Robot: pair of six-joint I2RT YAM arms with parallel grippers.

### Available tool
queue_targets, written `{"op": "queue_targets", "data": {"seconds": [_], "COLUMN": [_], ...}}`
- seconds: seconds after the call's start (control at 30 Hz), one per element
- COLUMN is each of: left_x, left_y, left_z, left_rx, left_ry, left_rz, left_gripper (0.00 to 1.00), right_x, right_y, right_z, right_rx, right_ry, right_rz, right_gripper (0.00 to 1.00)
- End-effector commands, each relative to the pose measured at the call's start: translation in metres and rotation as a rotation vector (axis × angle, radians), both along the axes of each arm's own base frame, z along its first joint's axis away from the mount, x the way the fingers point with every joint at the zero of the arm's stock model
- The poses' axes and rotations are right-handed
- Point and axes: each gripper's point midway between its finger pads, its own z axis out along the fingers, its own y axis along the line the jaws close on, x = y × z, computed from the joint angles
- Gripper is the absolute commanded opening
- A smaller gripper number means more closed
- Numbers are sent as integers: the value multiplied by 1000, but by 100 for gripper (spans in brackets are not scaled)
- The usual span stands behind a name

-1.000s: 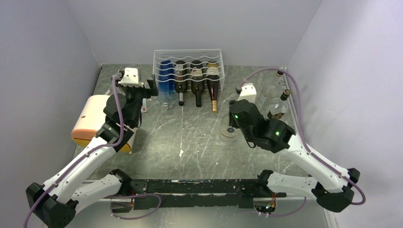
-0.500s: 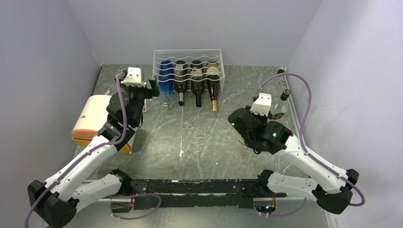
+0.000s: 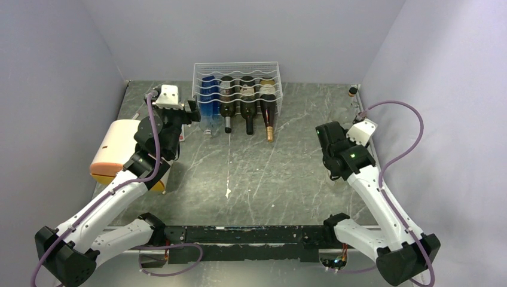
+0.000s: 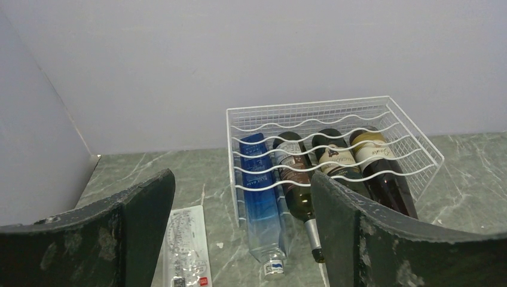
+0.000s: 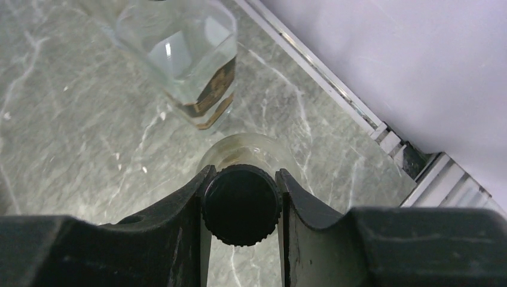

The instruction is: Take the wine bottle off the wine rack

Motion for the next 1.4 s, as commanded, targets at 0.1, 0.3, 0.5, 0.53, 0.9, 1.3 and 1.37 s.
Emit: {"op": "queue_targets", "data": {"seconds": [0.1,0.3,0.5,0.53,0.9,1.3,1.37], "left_x": [-1,-2,-2,-2,-3,-4,-4], "left_y": [4,5,5,5,3,2,2], "left_z": [12,13,14,14,15,15,15], "left_rx": [-9,-9,-6,-6,-11,-14,-14], "left_ry": [-34,-38,-40,-40,-40,-41,-39], "left_rz": [16,14,17,16,5,2,0], "left_gripper": [87,87,87,87,87,87,87], "right_x": [9,18,24,25,27,18,17], "right_y": [-37,-44,-54,-56,-62,-61,-61], "right_z": [23,20,22,23,26,25,37], "right_rx": [-32,-12,-45,-51,-58,-36,-32], "right_ry": [-182,-236,-241,-238,-272,-256,-275], "right_rz": [-244,-271,-305,-310,-324,-312,-303], "right_gripper": [0,0,0,0,2,42,57]}}
